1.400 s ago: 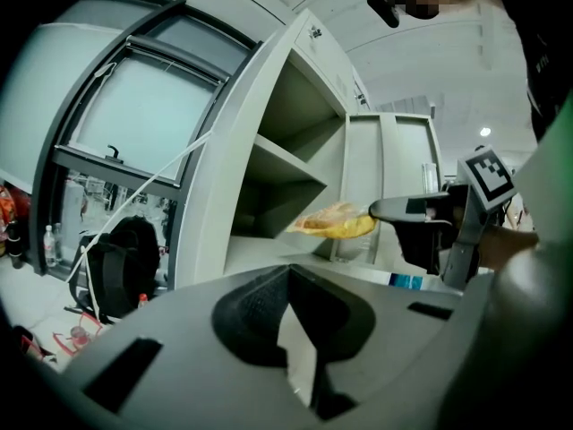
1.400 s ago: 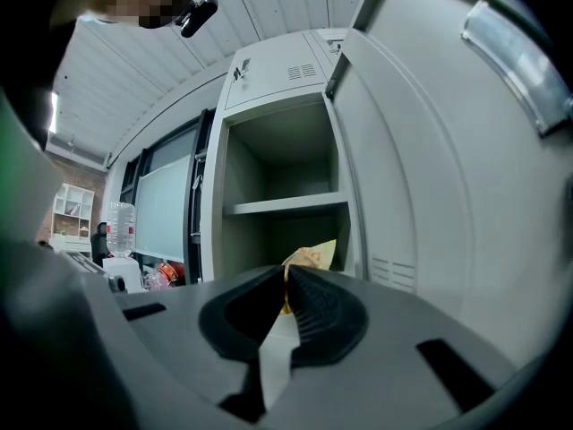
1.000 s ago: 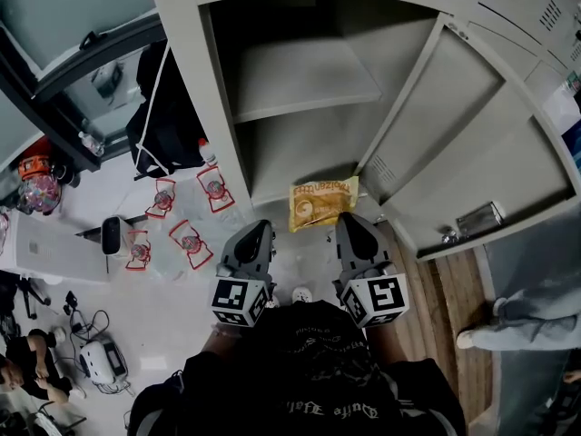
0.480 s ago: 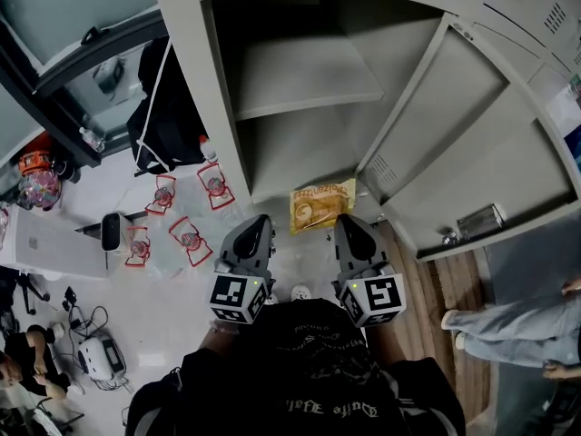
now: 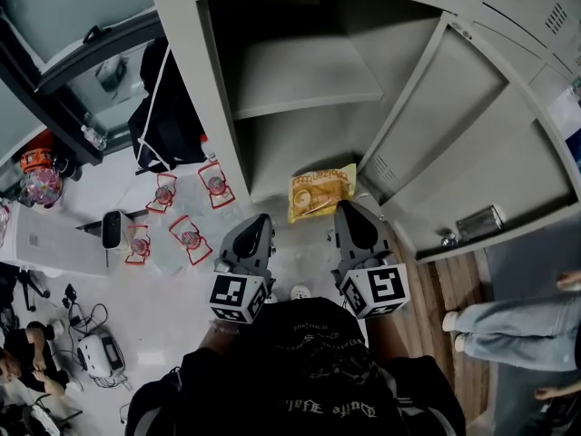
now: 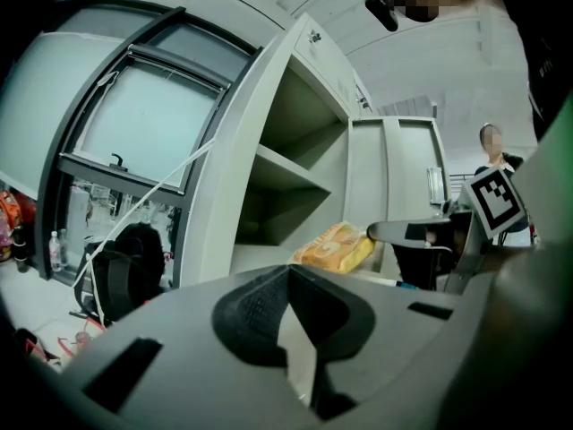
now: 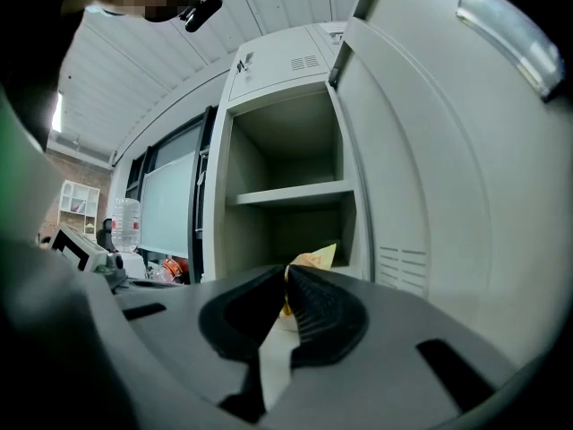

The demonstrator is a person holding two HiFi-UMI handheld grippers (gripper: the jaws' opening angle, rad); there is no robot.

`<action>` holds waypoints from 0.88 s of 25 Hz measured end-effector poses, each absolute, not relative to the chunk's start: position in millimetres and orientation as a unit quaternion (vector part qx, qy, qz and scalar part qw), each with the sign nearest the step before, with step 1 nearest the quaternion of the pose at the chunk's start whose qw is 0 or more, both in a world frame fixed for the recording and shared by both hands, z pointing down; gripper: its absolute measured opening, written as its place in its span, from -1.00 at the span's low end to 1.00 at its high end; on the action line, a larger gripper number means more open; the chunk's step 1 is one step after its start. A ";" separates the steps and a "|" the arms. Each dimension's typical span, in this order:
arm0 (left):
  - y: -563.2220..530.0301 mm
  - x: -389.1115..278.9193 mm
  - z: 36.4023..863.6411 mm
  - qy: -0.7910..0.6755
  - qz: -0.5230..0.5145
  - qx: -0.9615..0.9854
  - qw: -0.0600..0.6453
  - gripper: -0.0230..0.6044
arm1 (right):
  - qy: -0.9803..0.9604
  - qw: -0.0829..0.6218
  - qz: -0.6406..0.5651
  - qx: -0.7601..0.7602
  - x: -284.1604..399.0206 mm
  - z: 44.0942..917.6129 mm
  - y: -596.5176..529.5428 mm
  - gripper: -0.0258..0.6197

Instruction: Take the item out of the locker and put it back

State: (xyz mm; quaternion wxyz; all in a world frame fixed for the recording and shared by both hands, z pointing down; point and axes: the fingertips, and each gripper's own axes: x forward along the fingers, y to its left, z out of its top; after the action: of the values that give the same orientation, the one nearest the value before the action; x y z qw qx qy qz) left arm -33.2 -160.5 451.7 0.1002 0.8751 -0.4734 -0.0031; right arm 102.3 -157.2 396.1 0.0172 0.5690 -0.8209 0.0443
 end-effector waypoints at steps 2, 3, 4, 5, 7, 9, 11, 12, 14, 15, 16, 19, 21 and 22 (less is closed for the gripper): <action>-159.8 -31.1 447.7 -0.469 -0.005 0.878 0.096 -0.90 | -0.825 0.010 0.033 0.564 98.3 388.5 -164.3 -0.88; -159.2 -30.6 446.9 -0.467 -0.006 0.879 0.094 -0.90 | -0.827 0.009 0.029 0.561 96.4 386.2 -167.8 -0.88; -158.8 -30.9 446.9 -0.467 -0.006 0.879 0.093 -0.90 | -0.829 0.008 0.026 0.559 94.8 385.1 -171.3 -0.88; -158.7 -31.9 447.7 -0.469 -0.006 0.878 0.093 -0.90 | -0.830 0.009 0.024 0.557 93.6 384.9 -174.9 -0.88; -159.0 -34.0 449.3 -0.476 -0.004 0.874 0.095 -0.90 | -0.831 0.008 0.024 0.555 91.6 385.0 -183.4 -0.88; -159.4 -36.3 451.5 -0.484 -0.002 0.870 0.097 -0.90 | -0.833 0.004 0.022 0.553 89.0 382.5 -193.8 -0.88; -159.3 -40.3 455.7 -0.492 -0.001 0.865 0.100 -0.90 | -0.835 0.001 0.017 0.550 85.2 379.3 -204.7 -0.88; -159.2 -42.2 457.2 -0.495 0.000 0.863 0.101 -0.90 | -0.837 0.001 0.014 0.548 83.1 378.1 -209.9 -0.88; -159.6 -45.6 457.9 -0.500 0.002 0.860 0.100 -0.90 | -0.839 0.004 0.007 0.545 78.7 376.3 -220.0 -0.88; -160.0 -47.1 458.6 -0.503 0.004 0.859 0.100 -0.90 | -0.839 0.006 0.004 0.544 76.5 375.4 -224.9 -0.88; -160.3 -48.4 459.3 -0.505 0.005 0.857 0.100 -0.90 | -0.840 0.008 0.001 0.543 74.4 374.3 -229.7 -0.88; -161.8 -50.6 460.2 -0.511 0.005 0.853 0.102 -0.90 | -0.842 0.010 -0.002 0.539 70.4 371.7 -244.4 -0.88; -162.6 -51.4 459.9 -0.514 0.004 0.852 0.101 -0.90 | -0.842 0.014 -0.002 0.539 68.4 372.0 -254.5 -0.88; -162.9 -51.5 459.7 -0.514 0.005 0.852 0.100 -0.90 | -0.842 0.018 -0.002 0.539 67.3 372.7 -259.7 -0.88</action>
State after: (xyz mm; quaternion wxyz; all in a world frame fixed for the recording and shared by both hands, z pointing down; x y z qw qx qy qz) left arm -51.5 -162.9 459.7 0.0997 0.8519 -0.5142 0.0050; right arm 67.3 -259.7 372.7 0.0177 0.5385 -0.8424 -0.0024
